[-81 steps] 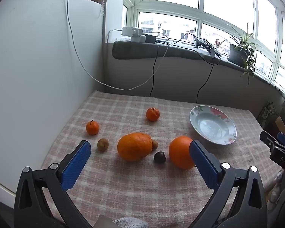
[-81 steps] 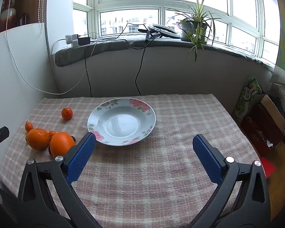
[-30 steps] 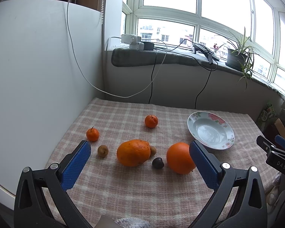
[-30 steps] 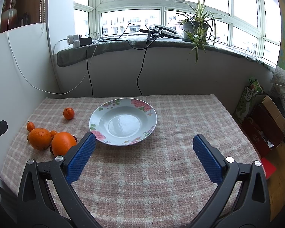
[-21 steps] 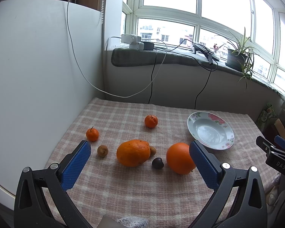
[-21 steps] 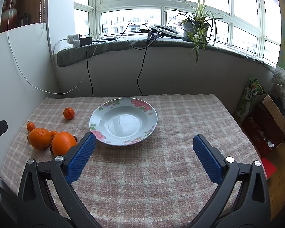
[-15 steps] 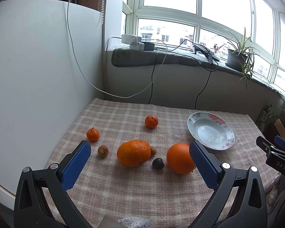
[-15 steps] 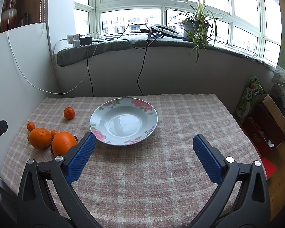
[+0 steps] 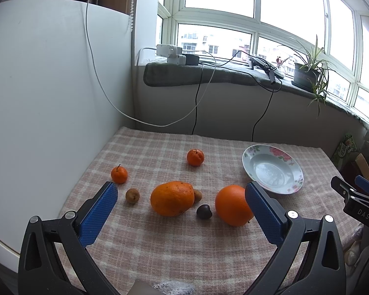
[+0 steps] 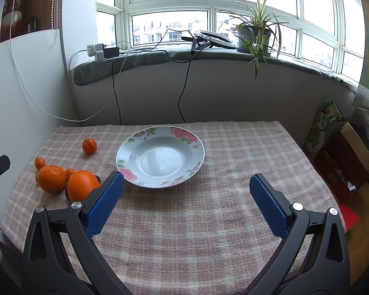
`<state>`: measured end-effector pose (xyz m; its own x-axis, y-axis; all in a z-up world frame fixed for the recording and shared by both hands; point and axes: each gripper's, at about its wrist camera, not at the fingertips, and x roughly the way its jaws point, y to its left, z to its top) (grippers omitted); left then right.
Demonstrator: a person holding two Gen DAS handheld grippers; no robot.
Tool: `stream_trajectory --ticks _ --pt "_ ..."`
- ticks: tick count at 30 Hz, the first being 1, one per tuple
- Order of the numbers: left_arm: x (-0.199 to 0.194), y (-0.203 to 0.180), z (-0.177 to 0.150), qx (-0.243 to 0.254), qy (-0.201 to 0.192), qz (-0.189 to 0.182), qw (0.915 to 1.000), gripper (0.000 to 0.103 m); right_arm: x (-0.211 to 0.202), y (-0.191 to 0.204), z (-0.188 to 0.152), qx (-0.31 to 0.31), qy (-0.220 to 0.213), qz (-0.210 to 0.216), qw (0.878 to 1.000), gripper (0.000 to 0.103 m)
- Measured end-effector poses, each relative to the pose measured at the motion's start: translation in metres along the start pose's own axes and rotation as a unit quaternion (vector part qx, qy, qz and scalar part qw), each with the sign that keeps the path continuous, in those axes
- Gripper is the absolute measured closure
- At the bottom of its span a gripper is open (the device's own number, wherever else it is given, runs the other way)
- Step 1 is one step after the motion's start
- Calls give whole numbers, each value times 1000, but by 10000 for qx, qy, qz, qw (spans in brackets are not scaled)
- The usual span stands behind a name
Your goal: Organize fruits
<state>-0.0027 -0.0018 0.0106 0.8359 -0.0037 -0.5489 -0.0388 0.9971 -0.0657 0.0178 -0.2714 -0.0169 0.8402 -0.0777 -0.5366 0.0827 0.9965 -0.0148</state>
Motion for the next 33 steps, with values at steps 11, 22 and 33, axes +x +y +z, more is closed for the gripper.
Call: stream_trajectory --ticks 11,22,33 --pt "1 -3 -2 9 12 4 10000 0 1 2 0 -1 18 4 10000 0" --pt "18 4 -11 -140 319 -204 9992 0 15 4 -5 -23 216 289 9993 0" --pt "48 24 -30 -386 871 -699 9930 3 38 4 -3 301 407 1631 9853 0"
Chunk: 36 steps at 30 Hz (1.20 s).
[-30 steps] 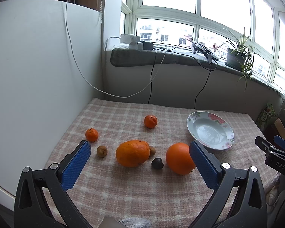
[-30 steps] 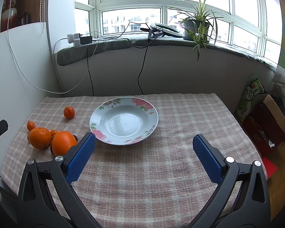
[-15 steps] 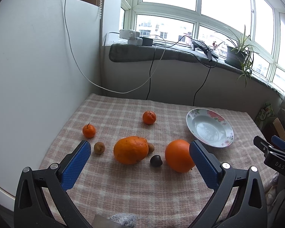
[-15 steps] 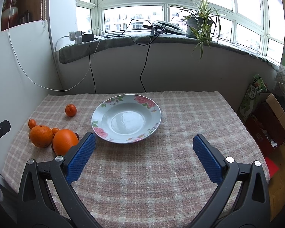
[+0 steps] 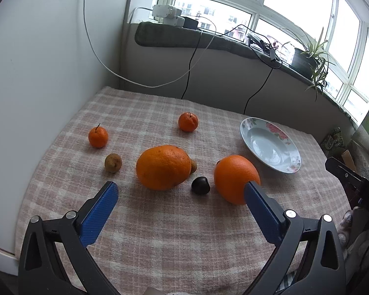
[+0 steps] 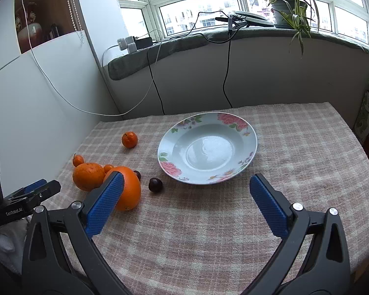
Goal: Organize fruits
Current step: 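Move the right tool to the large orange and close around it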
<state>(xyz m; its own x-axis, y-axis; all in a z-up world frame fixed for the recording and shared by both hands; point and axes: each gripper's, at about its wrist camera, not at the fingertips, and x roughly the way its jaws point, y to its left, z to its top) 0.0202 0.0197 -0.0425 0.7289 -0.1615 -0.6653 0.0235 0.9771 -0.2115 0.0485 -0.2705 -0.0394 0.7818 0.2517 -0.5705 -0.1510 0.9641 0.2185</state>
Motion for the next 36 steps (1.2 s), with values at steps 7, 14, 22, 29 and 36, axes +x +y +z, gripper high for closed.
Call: stream_trajectory --ticks 7,14,22,29,36 --pt "13 24 -3 -340 173 -35 9993 4 26 25 13 -415 472 524 9966 0" --pt "26 54 -3 -882 306 -86 9956 4 66 51 26 -498 1011 1150 9869 0" --pt "40 63 -3 -1042 436 -628 9916 28 109 97 41 -708 1690 1884 9649 5" --pt "49 66 2 -1191 471 -933 9874 32 145 133 39 -819 2398 2331 9389 21" --pt "61 65 4 -1191 546 -1092 9854 37 178 152 34 -650 2934 2617 9172 33"
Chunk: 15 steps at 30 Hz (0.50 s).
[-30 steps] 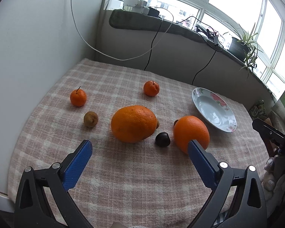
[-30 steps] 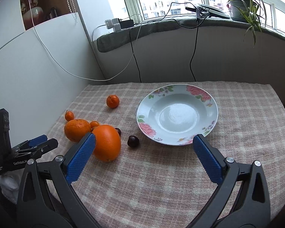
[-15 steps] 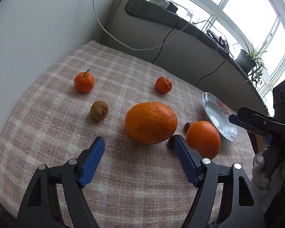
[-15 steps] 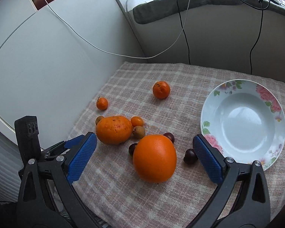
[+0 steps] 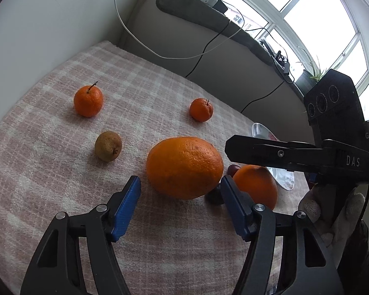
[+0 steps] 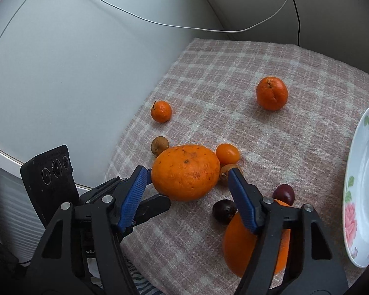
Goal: Organize fruits
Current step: 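Move the right tool to the large orange and close around it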
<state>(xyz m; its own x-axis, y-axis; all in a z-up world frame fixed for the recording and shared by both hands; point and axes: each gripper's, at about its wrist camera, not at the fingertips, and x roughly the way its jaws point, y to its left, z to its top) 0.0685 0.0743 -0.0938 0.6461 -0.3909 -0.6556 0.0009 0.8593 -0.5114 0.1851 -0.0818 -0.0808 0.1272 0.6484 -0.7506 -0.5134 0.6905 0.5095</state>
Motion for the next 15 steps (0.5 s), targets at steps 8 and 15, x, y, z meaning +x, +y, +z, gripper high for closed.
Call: stream_trajectory --ticks 8,15 --pt "5 2 2 -6 76 -160 9998 45 14 3 7 30 226 118 9997 35" --pt "8 4 5 26 140 -198 9997 45 25 5 11 -64 453 -95 9989 36"
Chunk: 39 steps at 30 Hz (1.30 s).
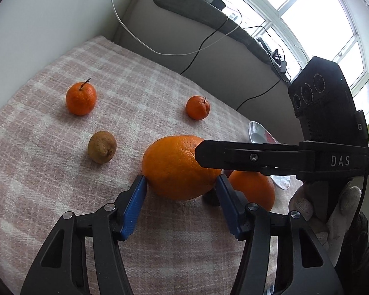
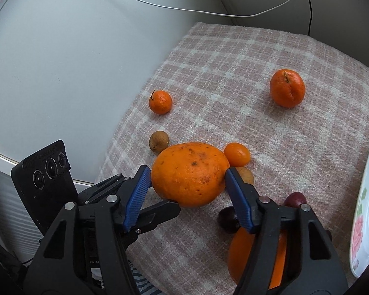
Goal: Organize fruits
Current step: 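Move the right tool to the large orange and close around it, then lift the large orange with the right tool and lower it onto the plate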
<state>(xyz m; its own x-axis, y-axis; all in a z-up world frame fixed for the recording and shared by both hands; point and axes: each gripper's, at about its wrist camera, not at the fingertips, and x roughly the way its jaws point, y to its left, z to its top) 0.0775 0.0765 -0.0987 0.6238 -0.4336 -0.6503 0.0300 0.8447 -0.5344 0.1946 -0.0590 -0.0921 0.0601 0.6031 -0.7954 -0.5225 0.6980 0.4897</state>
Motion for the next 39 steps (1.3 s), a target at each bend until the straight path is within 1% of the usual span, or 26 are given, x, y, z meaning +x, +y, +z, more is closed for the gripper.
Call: stream_trajectory --ticks 2,5,9,14,20,29,39 --pt "1 0 -1 68 39 19 10000 45 4 0 1 -42 60 -68 9999 36" --pt "3 2 0 38 59 -9 10000 45 6 1 2 -94 93 -90 9999 36" --pt "8 5 0 -35 196 -18 9998 40 8 -2 3 -24 194 -30 9998 34" --pt "12 6 0 -19 197 -143 9997 40 10 -1 3 4 199 10 9998 33" --pt "11 0 0 84 106 -57 9999 41 11 -1 4 41 175 45 9998 33" --pt "0 -12 1 241 16 11 9997 41 -4 3 -1 49 45 144 9999 33" --pt "-7 -49 7 574 -103 -19 9983 41 -45 -1 -10 83 -312 203 9993 33"
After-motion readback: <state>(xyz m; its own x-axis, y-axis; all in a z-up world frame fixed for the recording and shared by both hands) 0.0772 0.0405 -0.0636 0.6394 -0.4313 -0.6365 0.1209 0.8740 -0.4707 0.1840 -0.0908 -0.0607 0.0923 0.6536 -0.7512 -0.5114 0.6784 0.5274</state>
